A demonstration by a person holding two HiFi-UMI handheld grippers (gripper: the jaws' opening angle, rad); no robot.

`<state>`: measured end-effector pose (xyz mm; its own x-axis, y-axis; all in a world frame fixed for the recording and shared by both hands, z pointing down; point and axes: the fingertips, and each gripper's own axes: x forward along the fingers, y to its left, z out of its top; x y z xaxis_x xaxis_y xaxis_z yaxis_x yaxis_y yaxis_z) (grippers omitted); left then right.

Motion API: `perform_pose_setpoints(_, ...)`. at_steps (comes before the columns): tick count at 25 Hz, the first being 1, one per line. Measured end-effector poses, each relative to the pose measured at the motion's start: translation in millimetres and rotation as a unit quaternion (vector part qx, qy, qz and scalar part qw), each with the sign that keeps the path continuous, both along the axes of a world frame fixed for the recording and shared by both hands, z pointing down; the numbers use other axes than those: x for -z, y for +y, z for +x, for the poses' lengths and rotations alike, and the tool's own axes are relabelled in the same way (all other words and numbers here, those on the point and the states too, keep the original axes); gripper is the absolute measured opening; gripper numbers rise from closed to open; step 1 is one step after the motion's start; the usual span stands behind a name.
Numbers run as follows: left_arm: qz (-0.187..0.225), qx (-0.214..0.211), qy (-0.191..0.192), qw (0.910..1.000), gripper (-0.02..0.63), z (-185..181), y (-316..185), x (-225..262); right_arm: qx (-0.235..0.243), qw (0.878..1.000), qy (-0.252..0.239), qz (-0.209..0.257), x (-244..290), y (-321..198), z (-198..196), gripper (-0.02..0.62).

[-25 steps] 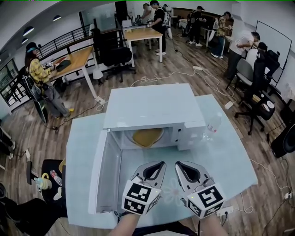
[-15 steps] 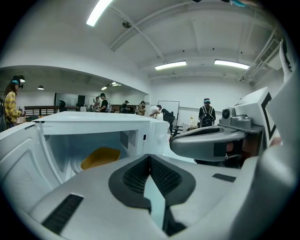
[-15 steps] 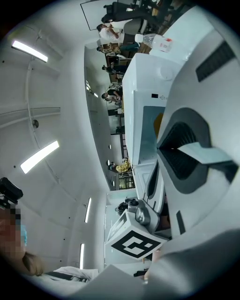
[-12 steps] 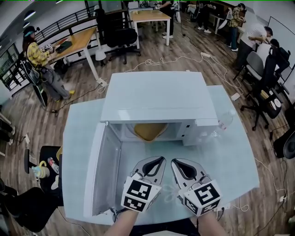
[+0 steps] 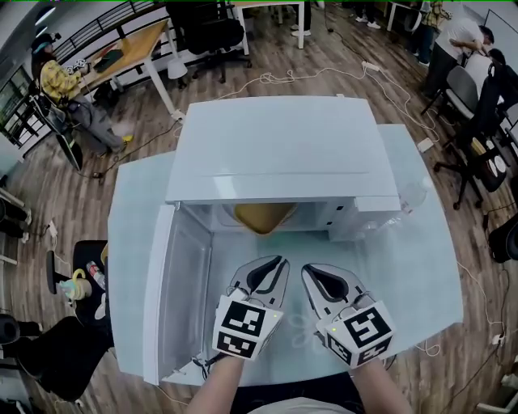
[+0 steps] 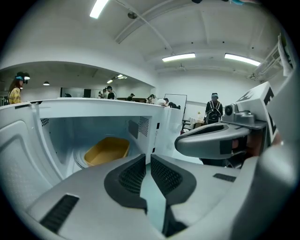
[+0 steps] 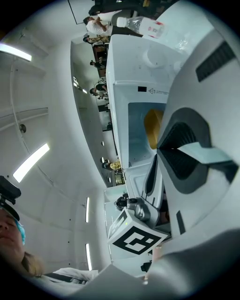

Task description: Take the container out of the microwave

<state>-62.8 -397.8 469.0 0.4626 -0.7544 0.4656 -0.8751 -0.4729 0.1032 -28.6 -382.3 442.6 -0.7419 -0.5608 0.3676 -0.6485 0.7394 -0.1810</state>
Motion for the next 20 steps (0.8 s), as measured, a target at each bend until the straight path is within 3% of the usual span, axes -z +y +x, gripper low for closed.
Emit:
perform_pose_setpoints(7, -0.004, 0.007, -0.036, 0.9993, 0.018, -11, -26, -14, -0.006, 1.000, 0.004, -0.016, -15, -17, 3, 0.011)
perform_pose_setpoints(11, -0.008, 0.009, -0.052, 0.9986, 0.101, -13, -35, -23, -0.014, 0.999, 0.003, -0.029, -24, -23, 5, 0.011)
perform_pose_setpoints(20, 0.005, 0.014, -0.145, 0.9893, 0.101, -33, -62, -43, -0.017, 0.998, 0.003, -0.055, -37, -25, 5, 0.011)
